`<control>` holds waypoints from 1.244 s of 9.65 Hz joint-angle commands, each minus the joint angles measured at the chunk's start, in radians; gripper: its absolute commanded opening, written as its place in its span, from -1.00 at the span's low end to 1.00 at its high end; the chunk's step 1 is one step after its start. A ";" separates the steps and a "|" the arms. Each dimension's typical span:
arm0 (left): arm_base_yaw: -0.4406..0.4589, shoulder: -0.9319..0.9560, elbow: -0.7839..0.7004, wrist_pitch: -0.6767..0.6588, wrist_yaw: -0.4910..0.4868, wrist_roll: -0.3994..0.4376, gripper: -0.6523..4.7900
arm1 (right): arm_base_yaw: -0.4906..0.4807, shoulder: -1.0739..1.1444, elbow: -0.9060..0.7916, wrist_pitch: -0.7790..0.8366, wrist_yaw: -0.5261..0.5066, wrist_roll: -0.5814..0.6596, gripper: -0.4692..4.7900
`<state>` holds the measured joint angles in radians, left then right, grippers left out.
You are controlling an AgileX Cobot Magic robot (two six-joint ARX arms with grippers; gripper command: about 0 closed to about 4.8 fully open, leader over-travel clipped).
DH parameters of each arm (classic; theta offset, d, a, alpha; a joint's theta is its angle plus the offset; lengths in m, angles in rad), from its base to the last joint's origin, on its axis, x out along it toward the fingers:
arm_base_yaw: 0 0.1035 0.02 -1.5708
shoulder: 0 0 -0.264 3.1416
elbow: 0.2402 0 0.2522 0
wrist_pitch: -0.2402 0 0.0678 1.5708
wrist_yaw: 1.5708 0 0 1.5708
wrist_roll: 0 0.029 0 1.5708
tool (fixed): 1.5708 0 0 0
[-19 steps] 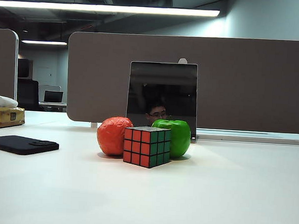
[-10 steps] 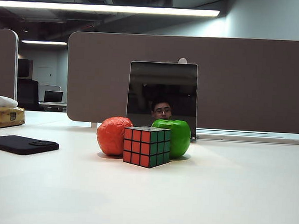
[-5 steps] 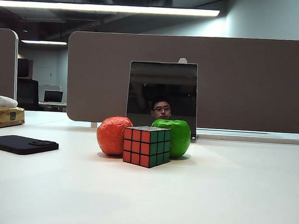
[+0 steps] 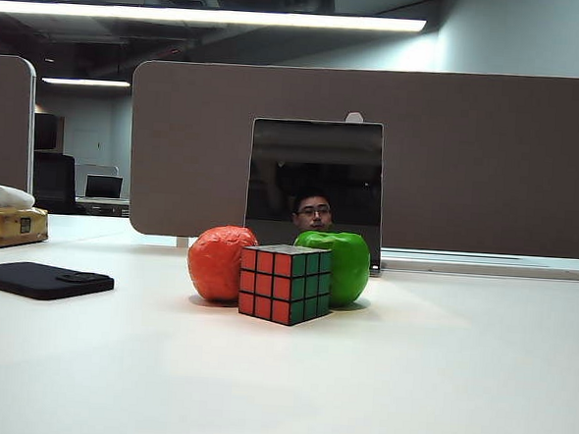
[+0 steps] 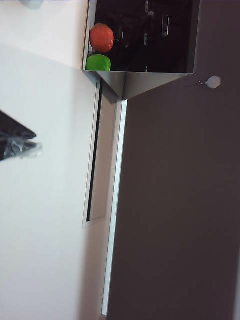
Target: Move all the fruits on the tabletop near the face of the Rubik's cube that has the color most similar to each fruit.
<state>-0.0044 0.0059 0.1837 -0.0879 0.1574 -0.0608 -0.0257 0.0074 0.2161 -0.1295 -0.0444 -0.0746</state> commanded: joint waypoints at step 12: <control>-0.314 0.912 0.474 -0.061 0.306 0.139 -0.78 | 0.110 0.979 0.808 -0.276 -0.377 -0.025 -0.82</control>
<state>-0.3191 0.9096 0.6449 -0.1757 0.4671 0.0746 0.0822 0.9680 1.0210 -0.4561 -0.4194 -0.1059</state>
